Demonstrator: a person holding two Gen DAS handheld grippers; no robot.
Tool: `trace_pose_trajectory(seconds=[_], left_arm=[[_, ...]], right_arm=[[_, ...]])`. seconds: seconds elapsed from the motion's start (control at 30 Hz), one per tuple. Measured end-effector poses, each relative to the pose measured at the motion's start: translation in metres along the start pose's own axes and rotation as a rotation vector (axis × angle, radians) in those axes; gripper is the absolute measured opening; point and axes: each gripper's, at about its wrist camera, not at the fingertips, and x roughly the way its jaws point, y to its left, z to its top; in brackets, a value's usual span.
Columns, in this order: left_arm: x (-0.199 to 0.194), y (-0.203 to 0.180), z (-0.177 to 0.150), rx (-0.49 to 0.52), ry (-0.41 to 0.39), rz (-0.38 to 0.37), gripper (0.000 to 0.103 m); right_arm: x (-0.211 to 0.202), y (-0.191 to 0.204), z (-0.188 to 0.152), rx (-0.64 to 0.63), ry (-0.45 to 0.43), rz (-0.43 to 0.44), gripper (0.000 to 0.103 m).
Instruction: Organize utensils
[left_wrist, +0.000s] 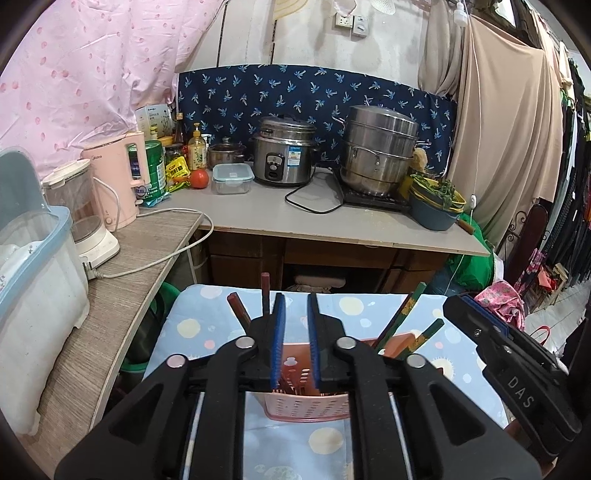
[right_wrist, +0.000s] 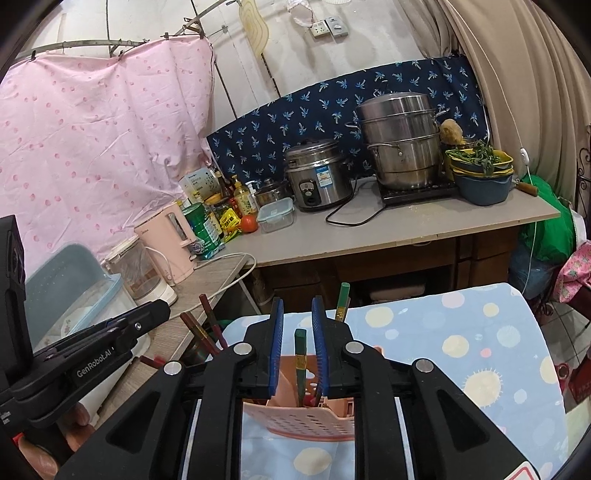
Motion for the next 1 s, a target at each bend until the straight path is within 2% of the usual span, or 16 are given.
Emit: trace_pose_trajectory(seconds=[0.13, 0.33, 0.47, 0.8, 1.0], left_arm=[[-0.004, 0.001, -0.003, -0.009, -0.005, 0.014, 0.033], [-0.012, 0.003, -0.007, -0.01, -0.009, 0.02, 0.036], [-0.022, 0.004, -0.012, -0.009, -0.018, 0.033, 0.048], [-0.042, 0.001, -0.036, 0.01, -0.012, 0.074, 0.057], [-0.053, -0.002, -0.054, 0.021, 0.003, 0.093, 0.06]], right_arm=[[-0.006, 0.001, -0.003, 0.002, -0.002, 0.0, 0.019], [-0.016, 0.002, -0.007, 0.006, -0.009, -0.001, 0.023], [-0.028, 0.005, -0.013, -0.006, -0.016, -0.007, 0.032], [-0.059, 0.015, -0.045, -0.044, 0.009, -0.027, 0.042], [-0.074, 0.017, -0.068, -0.057, 0.031, -0.049, 0.043]])
